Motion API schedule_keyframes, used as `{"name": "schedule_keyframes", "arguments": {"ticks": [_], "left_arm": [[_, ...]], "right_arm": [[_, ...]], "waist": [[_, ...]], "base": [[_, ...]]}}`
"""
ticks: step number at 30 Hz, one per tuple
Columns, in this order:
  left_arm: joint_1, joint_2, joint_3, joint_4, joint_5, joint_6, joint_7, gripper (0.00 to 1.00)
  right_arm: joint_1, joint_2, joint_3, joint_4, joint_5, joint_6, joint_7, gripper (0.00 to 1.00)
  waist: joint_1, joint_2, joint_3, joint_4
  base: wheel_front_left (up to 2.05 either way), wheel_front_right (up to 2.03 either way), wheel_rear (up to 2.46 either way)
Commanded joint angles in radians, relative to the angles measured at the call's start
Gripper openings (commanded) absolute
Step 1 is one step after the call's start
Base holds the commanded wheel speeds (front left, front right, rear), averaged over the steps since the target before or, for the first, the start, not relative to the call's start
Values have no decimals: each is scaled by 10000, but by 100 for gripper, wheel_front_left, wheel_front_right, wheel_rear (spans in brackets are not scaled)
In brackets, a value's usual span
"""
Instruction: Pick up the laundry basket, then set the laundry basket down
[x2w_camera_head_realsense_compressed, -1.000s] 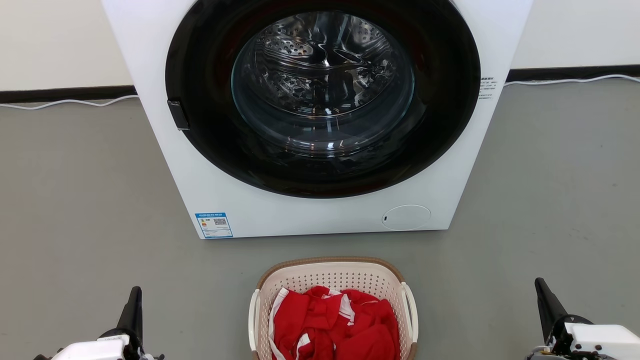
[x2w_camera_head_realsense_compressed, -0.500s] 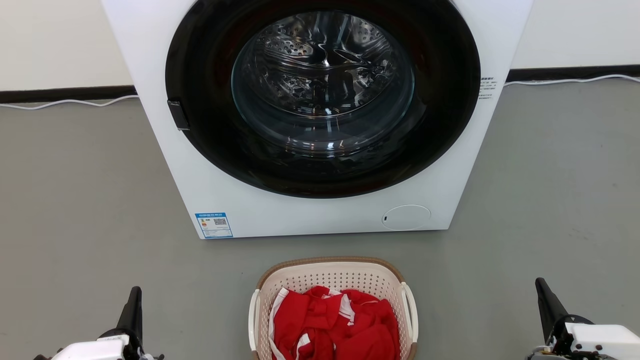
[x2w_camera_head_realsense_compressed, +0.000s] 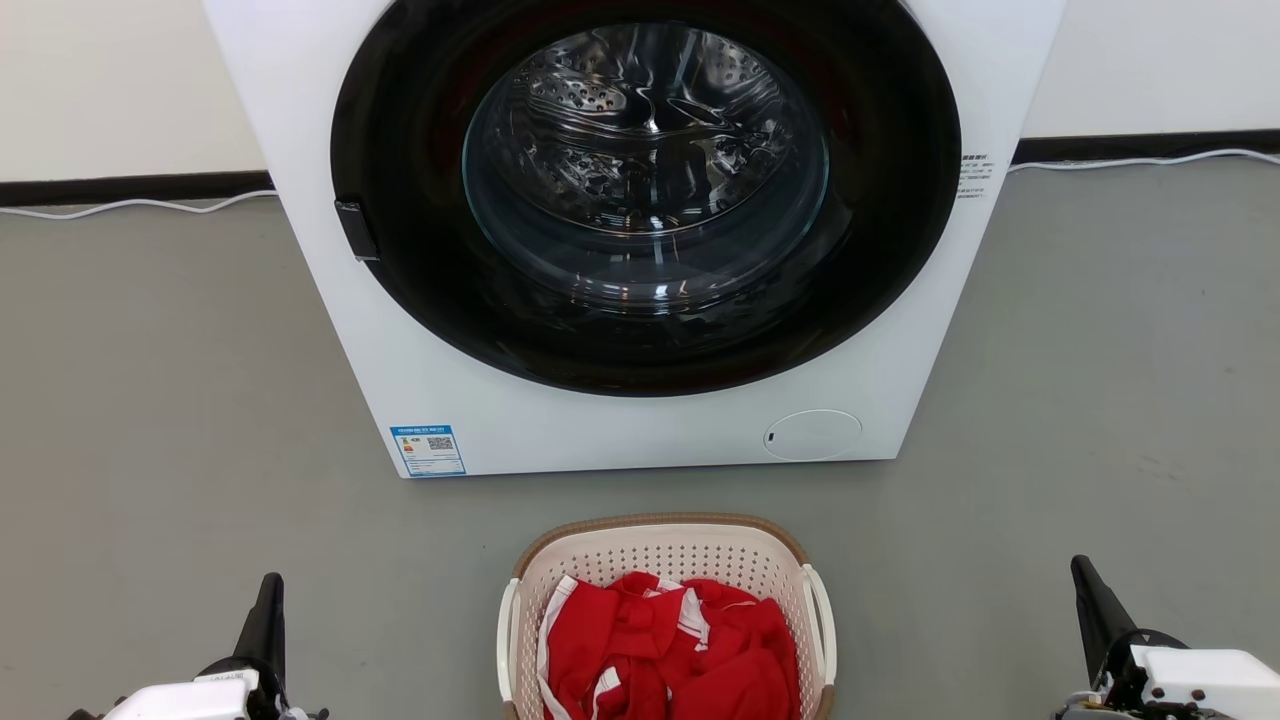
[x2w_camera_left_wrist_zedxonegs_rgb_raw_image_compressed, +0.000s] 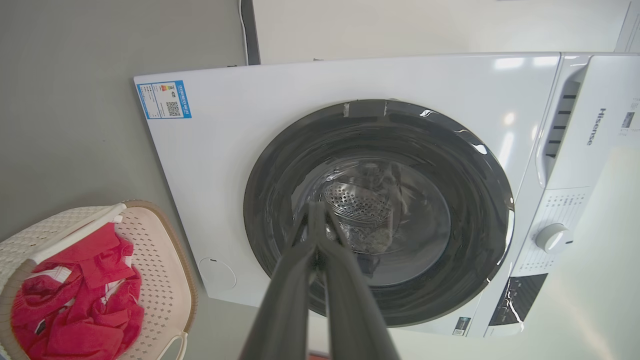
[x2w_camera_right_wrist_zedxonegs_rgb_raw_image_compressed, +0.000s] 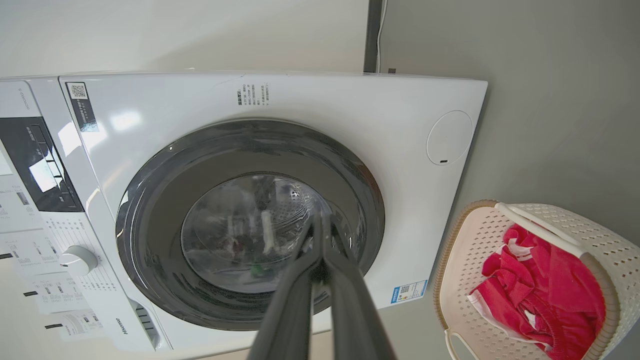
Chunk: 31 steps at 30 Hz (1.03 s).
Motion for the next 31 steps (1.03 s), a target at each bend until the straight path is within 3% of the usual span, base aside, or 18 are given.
{"name": "schedule_keyframes", "arguments": {"ticks": [1, 31], "left_arm": [[-483, 128, 328, -210, 54, -75, 59, 0], [-485, 114, 350, -210, 71, -75, 76, 0]], "right_arm": [[-457, -126, 190, -304, 71, 29, 87, 0], [-457, -121, 183, -303, 65, 29, 93, 0]], "waist": [[0, 0, 0, 0], [0, 0, 0, 0]], "base": [[0, 0, 0], [0, 0, 0]]}}
